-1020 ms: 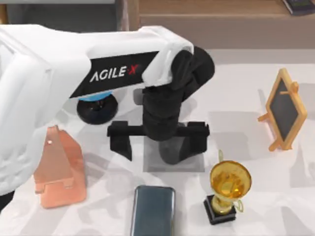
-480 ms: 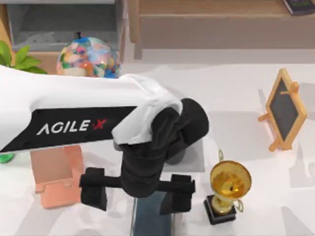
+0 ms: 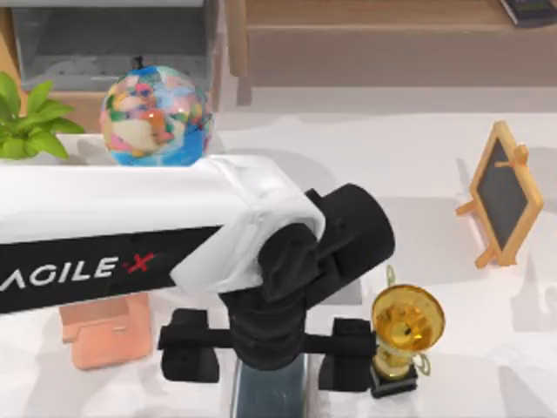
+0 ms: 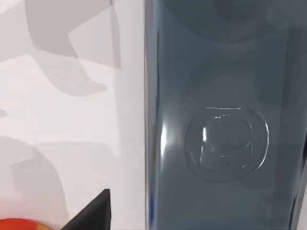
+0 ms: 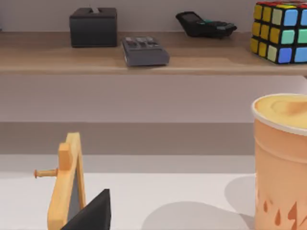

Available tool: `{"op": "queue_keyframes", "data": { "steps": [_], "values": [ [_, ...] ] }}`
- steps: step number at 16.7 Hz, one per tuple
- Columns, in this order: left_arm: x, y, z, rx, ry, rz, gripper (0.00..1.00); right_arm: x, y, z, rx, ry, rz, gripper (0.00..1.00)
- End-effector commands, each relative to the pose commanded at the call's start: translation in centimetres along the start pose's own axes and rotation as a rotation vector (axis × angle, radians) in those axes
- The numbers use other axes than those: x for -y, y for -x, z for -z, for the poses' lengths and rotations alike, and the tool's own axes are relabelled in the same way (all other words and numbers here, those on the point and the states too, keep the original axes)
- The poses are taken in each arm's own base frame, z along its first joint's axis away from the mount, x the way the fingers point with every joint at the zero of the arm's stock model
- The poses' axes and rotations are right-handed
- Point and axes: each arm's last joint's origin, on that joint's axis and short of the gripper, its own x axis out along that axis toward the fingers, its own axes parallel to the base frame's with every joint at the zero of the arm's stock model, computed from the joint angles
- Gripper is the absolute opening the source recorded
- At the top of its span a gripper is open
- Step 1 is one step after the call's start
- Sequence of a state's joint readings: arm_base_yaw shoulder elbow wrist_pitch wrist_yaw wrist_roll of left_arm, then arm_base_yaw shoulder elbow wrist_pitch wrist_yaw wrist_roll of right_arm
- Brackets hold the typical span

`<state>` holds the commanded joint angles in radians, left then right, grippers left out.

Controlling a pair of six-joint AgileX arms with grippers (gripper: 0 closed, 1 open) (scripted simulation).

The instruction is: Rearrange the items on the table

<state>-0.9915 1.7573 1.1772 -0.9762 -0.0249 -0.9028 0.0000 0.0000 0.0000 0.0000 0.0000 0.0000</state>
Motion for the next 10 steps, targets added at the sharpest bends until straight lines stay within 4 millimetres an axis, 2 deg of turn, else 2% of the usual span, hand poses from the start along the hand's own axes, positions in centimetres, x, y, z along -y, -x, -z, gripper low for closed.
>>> {"op": "queue_keyframes", "data": {
  "steps": [5, 7, 10],
  "values": [
    [-0.2, -0.3, 0.0, -0.001, 0.001, -0.002, 1.0, 0.0, 0.0, 0.0, 0.0, 0.0, 0.0, 1.0],
    [-0.6, -1.2, 0.3, -0.001, -0.001, -0.002, 1.0, 0.0, 0.0, 0.0, 0.0, 0.0, 0.0, 1.0],
    [-0.7, -3.6, 0.5, -0.002, -0.001, -0.003, 1.0, 0.0, 0.0, 0.0, 0.0, 0.0, 0.0, 1.0]
  ]
}}
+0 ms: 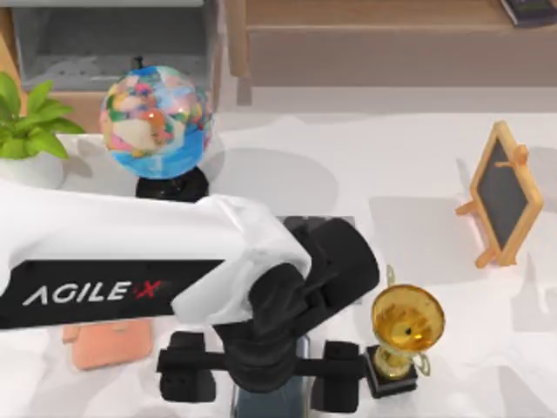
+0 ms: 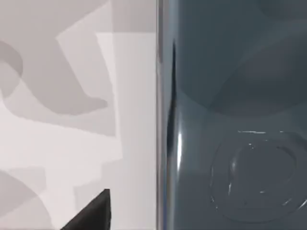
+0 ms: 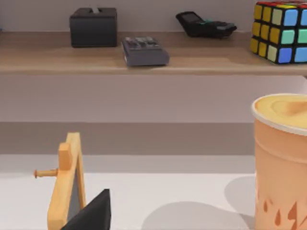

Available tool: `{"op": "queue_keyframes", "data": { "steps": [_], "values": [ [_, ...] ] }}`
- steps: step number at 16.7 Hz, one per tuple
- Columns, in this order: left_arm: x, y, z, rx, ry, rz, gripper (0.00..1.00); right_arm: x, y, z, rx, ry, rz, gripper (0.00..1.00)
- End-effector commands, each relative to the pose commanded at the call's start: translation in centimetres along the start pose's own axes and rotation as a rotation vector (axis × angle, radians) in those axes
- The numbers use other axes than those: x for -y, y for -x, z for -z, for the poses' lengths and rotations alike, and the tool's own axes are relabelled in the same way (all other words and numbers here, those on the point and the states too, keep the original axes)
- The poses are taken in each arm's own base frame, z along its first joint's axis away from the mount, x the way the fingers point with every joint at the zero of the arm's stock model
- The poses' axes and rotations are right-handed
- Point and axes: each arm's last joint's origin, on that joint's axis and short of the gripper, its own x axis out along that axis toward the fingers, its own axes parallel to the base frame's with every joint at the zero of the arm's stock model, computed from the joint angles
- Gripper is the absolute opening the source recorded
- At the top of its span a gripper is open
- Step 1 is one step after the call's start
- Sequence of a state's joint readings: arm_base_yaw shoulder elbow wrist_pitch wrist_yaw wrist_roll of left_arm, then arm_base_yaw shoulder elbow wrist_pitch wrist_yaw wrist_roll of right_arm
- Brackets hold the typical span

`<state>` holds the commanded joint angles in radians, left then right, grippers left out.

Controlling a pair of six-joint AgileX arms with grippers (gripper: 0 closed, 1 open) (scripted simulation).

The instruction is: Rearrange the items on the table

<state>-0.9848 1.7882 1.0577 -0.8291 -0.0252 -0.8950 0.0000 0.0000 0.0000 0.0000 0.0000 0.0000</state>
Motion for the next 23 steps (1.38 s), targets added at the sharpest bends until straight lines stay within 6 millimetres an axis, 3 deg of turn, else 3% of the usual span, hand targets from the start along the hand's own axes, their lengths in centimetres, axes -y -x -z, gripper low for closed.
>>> {"op": "queue_keyframes", "data": {
  "steps": [4, 9, 22, 23],
  "values": [
    [0.6, -3.0, -0.4, 0.002, 0.001, 0.003, 1.0, 0.0, 0.0, 0.0, 0.0, 0.0, 0.0, 1.0],
    [0.7, -3.4, -0.5, 0.002, 0.001, 0.003, 1.0, 0.0, 0.0, 0.0, 0.0, 0.0, 0.0, 1.0],
    [0.7, -3.4, -0.5, 0.002, 0.001, 0.003, 0.02, 0.0, 0.0, 0.0, 0.0, 0.0, 0.0, 1.0],
    [0.7, -3.4, -0.5, 0.002, 0.001, 0.003, 0.0, 0.0, 0.0, 0.0, 0.0, 0.0, 0.0, 1.0]
  ]
}}
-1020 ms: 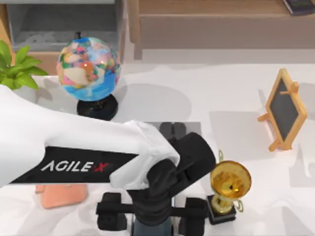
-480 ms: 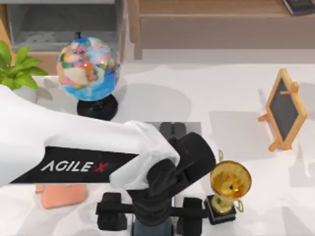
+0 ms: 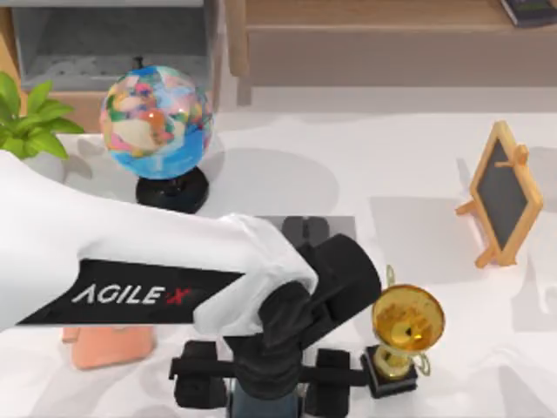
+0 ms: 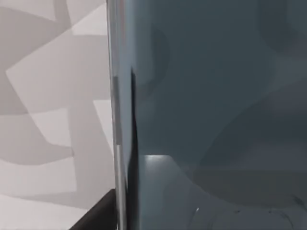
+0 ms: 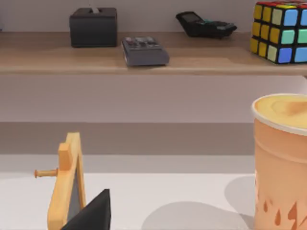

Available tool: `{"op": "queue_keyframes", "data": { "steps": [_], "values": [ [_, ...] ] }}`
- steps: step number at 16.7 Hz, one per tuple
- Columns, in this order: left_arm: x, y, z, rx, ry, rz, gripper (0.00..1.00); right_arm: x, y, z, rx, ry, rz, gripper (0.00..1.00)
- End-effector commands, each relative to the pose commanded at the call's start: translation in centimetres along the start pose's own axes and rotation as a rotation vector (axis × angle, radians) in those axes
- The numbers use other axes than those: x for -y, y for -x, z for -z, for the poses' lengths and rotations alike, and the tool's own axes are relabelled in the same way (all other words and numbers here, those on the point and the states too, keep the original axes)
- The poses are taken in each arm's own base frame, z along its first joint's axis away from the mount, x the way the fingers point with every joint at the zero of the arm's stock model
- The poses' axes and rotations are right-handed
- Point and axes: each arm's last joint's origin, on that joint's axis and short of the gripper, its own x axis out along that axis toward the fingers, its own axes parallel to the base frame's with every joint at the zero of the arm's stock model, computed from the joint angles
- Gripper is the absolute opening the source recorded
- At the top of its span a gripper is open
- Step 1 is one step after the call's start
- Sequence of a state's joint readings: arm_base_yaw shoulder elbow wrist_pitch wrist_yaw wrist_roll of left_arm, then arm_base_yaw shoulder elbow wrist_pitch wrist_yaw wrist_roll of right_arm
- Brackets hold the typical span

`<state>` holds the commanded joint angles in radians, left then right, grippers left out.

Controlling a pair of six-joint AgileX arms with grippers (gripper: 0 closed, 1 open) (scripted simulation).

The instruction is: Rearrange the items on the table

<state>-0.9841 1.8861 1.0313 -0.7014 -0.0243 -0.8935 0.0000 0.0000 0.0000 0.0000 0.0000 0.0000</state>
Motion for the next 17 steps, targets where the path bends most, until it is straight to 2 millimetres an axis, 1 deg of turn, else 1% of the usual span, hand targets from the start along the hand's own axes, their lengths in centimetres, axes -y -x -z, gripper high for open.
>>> {"op": "queue_keyframes", "data": {
  "steps": [7, 8, 10, 14, 17],
  "values": [
    [0.0, 0.0, 0.0, 0.0, 0.0, 0.0, 0.0, 0.0, 0.0, 0.0, 0.0, 0.0, 0.0, 1.0],
    [-0.1, 0.8, 0.1, 0.003, -0.005, 0.004, 0.0, 0.0, 0.0, 0.0, 0.0, 0.0, 0.0, 1.0],
    [-0.2, 1.1, 0.2, 0.007, -0.007, 0.012, 0.0, 0.0, 0.0, 0.0, 0.0, 0.0, 0.0, 1.0],
    [-0.6, 2.8, 0.3, 0.015, -0.003, 0.026, 0.0, 0.0, 0.0, 0.0, 0.0, 0.0, 0.0, 1.0],
    [-0.3, 3.6, 0.1, 0.006, -0.003, 0.011, 0.0, 0.0, 0.0, 0.0, 0.0, 0.0, 0.0, 1.0]
  ]
}}
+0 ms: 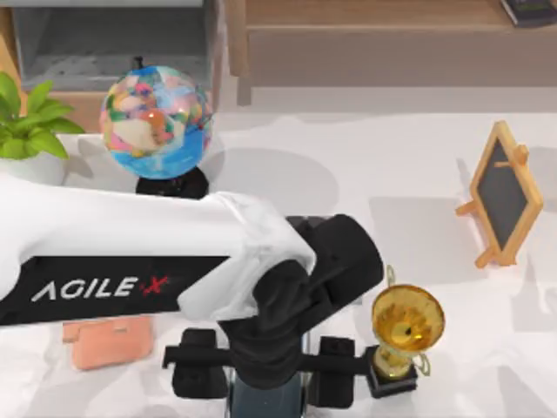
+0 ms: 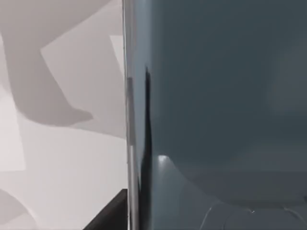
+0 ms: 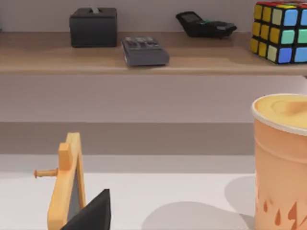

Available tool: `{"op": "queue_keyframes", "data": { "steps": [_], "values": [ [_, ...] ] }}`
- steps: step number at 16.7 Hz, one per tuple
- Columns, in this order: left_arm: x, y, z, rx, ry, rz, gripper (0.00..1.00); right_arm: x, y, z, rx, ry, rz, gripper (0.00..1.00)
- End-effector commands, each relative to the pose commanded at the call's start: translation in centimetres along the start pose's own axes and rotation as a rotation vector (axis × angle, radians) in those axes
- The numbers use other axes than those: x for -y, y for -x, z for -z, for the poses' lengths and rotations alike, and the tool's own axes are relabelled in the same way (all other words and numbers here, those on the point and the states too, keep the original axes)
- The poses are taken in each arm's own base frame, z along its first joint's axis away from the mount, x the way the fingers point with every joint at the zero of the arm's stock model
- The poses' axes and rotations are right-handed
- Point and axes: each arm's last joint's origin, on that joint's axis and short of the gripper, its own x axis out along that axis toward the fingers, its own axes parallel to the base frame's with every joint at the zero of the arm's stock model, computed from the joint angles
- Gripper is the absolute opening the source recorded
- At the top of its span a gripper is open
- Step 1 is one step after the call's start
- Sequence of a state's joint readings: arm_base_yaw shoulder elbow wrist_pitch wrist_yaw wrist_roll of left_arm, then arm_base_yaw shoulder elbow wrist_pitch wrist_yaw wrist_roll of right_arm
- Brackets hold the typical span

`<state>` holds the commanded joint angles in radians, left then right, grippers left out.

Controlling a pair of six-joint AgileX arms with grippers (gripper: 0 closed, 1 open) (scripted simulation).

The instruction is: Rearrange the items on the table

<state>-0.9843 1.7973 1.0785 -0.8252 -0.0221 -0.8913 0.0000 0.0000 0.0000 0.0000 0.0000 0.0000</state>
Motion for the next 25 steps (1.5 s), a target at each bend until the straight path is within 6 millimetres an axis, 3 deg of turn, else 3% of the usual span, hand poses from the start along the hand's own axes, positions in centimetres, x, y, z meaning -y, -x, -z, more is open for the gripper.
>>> {"op": "queue_keyframes", "data": {
  "steps": [6, 11, 16, 20, 25],
  "values": [
    [0.1, 0.2, -0.1, -0.001, 0.001, -0.006, 0.0, 0.0, 0.0, 0.0, 0.0, 0.0, 0.0, 1.0],
    [-2.4, 2.0, 0.0, 0.159, 0.102, -0.065, 0.0, 0.0, 0.0, 0.0, 0.0, 0.0, 0.0, 1.0],
    [-4.9, 7.6, 2.6, 0.619, 0.183, -0.086, 0.0, 0.0, 0.0, 0.0, 0.0, 0.0, 0.0, 1.0],
    [-8.7, 7.7, 5.9, 0.838, 0.166, -0.208, 0.0, 0.0, 0.0, 0.0, 0.0, 0.0, 0.0, 1.0],
    [-11.7, 8.2, 8.7, 1.001, 0.199, -0.148, 0.0, 0.0, 0.0, 0.0, 0.0, 0.0, 0.0, 1.0]
  ]
}}
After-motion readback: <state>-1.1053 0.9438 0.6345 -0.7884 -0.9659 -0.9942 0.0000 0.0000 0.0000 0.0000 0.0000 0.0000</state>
